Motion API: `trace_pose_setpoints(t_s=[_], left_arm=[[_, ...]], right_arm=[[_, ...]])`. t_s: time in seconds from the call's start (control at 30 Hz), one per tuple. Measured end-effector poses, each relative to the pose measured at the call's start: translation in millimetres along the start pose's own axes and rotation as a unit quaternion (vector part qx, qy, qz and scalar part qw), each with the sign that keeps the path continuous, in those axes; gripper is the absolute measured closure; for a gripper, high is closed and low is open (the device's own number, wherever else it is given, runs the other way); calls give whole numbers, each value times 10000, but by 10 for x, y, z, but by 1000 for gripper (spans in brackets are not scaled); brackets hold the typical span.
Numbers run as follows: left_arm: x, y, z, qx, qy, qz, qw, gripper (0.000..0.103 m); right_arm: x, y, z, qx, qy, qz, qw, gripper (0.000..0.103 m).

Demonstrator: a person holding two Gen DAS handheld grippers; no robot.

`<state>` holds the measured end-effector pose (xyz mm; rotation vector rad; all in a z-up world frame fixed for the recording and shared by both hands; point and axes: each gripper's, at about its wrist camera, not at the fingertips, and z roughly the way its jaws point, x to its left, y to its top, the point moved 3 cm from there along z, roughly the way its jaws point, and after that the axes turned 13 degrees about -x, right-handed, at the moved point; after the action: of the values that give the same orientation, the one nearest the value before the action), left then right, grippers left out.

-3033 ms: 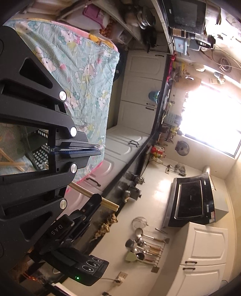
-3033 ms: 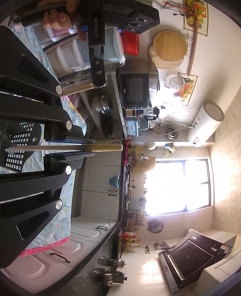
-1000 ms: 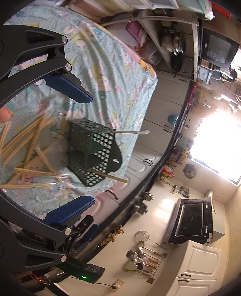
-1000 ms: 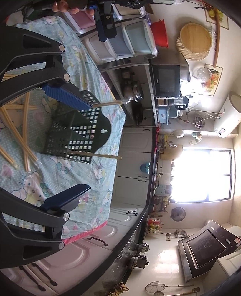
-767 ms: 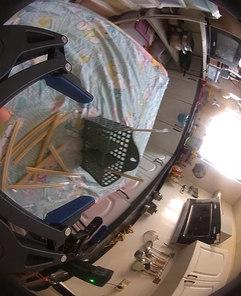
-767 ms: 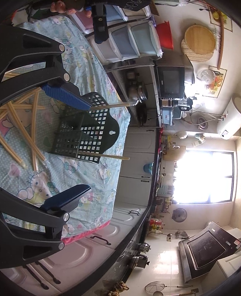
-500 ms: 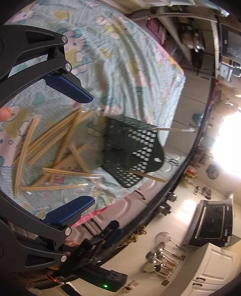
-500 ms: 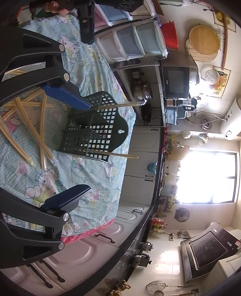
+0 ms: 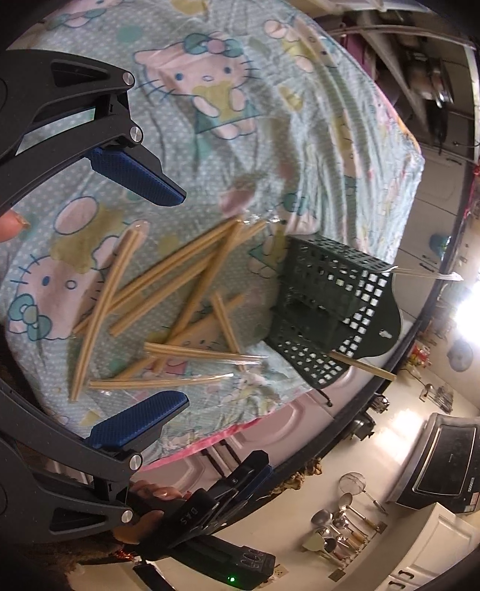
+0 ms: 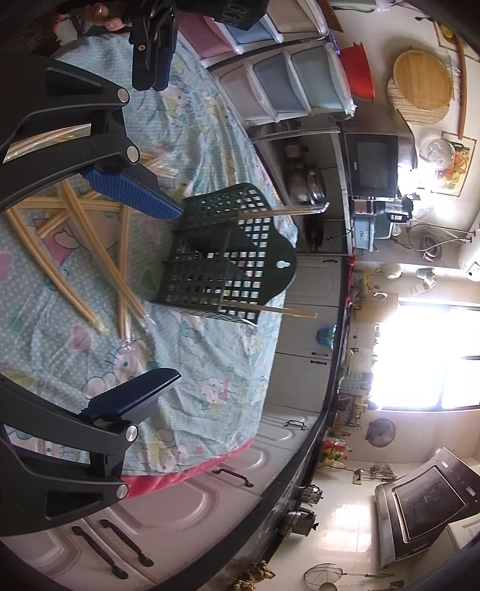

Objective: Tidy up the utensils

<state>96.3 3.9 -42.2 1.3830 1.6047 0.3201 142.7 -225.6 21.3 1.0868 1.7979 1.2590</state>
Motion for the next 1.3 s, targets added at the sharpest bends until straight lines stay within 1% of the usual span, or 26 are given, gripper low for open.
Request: trace_pose_setpoints(t_s=[0.2, 0.37, 0.6, 0.67, 0.73, 0.87, 1.03, 1.1, 1.13, 1.17, 1.2, 1.23, 1.27, 1.3], left_arm=[[-25, -163, 47, 294, -95, -63, 9995, 12], [-26, -314, 121, 603, -183, -227, 9978, 19], [37, -488, 257, 941, -196, -533, 9939, 25], [76, -499, 288, 955, -153, -609, 9934, 26], [129, -496, 307, 928, -82, -681, 9933, 27], [231, -479, 357, 905, -16, -911, 9917, 30], [268, -430, 412, 847, 43, -948, 9919, 31], [267, -408, 446, 821, 90, -926, 9923, 33], [272, -396, 459, 801, 121, -910, 9925, 36], [283, -384, 465, 764, 173, -875, 9931, 44], [301, -378, 470, 733, 245, -841, 9935, 49], [319, -374, 472, 710, 293, -826, 9936, 58], [337, -365, 475, 699, 322, -824, 9936, 64], [361, -354, 479, 691, 340, -836, 9935, 67]], right_arm=[[-23, -156, 30, 228, -24, 20, 9997, 23], [-43, -279, 41, 394, -41, 50, 9992, 23], [-79, -430, 55, 629, -65, 59, 9980, 25], [-86, -484, 66, 737, -68, 65, 9972, 26], [-110, -570, 110, 933, -90, 111, 9955, 27], [-169, -729, 216, 1279, -91, 344, 9911, 32], [-264, -893, 395, 1667, -73, 732, 9833, 39], [-311, -929, 472, 1780, -72, 880, 9801, 42], [-334, -948, 517, 1849, -78, 957, 9781, 45], [-352, -964, 561, 1911, -61, 1055, 9759, 49], [-366, -971, 596, 1957, -36, 1134, 9741, 51], [-376, -978, 636, 2012, -4, 1212, 9720, 53], [-383, -985, 677, 2063, 28, 1287, 9700, 56], [-392, -992, 724, 2115, 60, 1373, 9677, 58]])
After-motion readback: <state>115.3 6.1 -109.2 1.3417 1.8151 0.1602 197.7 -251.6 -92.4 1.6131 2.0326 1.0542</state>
